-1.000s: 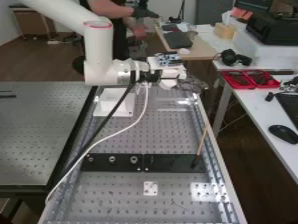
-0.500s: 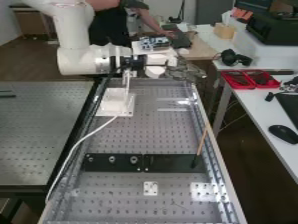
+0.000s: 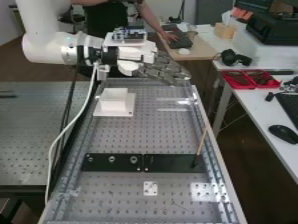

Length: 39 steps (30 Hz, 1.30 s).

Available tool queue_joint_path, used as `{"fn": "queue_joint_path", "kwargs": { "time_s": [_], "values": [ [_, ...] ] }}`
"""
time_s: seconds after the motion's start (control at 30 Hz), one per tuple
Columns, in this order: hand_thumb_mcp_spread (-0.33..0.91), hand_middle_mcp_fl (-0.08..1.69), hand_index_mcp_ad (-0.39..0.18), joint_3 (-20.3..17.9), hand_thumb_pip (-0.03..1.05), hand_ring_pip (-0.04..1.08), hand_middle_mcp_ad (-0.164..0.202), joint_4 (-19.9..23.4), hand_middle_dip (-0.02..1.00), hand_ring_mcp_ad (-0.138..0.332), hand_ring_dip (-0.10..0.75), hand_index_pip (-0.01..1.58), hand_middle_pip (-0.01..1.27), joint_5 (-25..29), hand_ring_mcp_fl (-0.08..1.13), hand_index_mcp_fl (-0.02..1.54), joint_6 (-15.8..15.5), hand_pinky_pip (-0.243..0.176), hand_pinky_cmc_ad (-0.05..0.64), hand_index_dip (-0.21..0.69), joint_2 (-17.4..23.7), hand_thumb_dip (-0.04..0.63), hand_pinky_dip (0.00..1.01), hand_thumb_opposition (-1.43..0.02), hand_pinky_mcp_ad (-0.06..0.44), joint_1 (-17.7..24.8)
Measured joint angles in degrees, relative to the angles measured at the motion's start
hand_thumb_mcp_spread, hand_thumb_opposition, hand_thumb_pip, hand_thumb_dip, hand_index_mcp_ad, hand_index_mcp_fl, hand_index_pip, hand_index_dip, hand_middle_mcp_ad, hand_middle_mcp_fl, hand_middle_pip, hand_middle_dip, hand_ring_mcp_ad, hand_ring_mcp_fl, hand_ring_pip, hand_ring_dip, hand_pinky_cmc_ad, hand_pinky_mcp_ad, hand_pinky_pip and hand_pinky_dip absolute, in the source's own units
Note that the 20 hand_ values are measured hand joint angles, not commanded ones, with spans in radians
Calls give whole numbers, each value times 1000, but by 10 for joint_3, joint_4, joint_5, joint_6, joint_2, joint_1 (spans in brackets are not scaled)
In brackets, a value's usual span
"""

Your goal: Grab the drill bit and place it in the clear container

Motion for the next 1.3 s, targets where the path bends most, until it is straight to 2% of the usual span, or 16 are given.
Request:
{"fn": "queue_joint_path", "kwargs": {
  "time_s": [0.3, 0.47, 0.57, 0.67, 1.3],
  "values": [
    [286, 187, -40, 5, 648, 80, 68, -29, 220, 211, 84, 644, 105, -9, 0, 86, -4, -77, 319, 182, 25, 204, 525, -733, 154, -14],
    [286, 188, -40, 9, 648, 84, 70, -37, 220, 211, 84, 607, 108, -5, -3, 91, -23, -77, 319, 178, 45, 202, 525, -733, 154, -22],
    [279, 188, -40, 9, 648, 84, 66, -37, 220, 211, 84, 595, 108, -1, -3, 91, -29, -77, 323, 188, 52, 180, 525, -733, 154, -25],
    [278, 188, -40, 9, 599, 84, 70, -39, 220, 211, 84, 579, 108, 1, 0, 108, -31, -80, 323, 188, 54, 175, 525, -733, 154, -27],
    [278, 188, -40, 18, 600, 82, 66, -49, 220, 211, 84, 545, 105, -5, -3, 126, -41, -77, 325, 204, 51, 175, 525, -733, 154, -30]
  ]
}}
